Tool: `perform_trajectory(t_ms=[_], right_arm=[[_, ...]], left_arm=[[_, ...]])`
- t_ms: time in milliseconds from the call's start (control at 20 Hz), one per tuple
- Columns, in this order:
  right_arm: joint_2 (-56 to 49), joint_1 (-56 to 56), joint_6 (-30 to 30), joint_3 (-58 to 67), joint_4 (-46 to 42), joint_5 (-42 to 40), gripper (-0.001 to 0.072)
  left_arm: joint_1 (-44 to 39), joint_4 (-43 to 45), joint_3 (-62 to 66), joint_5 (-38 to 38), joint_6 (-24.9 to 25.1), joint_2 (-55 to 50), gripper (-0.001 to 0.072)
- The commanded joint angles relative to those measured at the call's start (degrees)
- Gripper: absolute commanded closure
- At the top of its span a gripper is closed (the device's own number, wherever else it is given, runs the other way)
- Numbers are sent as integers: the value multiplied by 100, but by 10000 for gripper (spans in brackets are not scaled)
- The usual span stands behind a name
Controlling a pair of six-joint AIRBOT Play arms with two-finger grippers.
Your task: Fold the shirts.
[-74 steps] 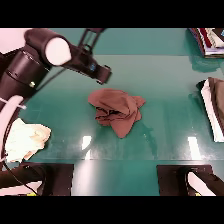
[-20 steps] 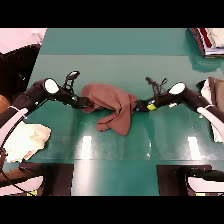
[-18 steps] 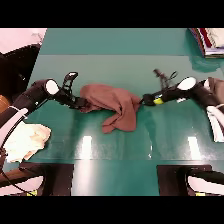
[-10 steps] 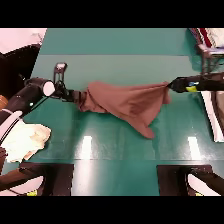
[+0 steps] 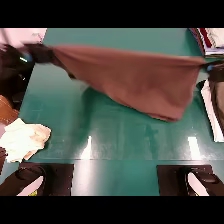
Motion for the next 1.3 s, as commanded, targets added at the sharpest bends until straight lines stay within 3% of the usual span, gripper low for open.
perform_trajectory(t_ms=[0, 300, 500, 600, 700, 850, 1050, 1250], right_arm=[[221, -256, 4, 1043, -83, 433, 695], [144, -282, 4, 2651, -98, 1014, 695], [-555, -282, 83, 4177, -98, 1755, 696], [-1141, -282, 341, 4878, -94, 2260, 696], [-1731, -175, 664, 5007, -83, 2673, 696], [-2544, 216, 826, 4004, -85, 2846, 696], [-4002, 704, 809, 2865, -258, 2597, 696], [-5235, 837, 562, 2942, -372, 1812, 696]], left_arm=[[7, 61, 1211, -396, 109, 619, 683], [7, -688, 3145, -1241, 649, 804, 683], [7, -1261, 3556, -1307, 997, 800, 684], [7, -949, 3504, -1639, 1012, 640, 684], [7, -341, 3488, -2527, 1029, 151, 684], [9, -55, 3032, -3526, 1357, -914, 684], [15, -216, 1582, -2870, 1366, -2457, 683], [15, -46, 1104, -1727, 1329, -3805, 682]])
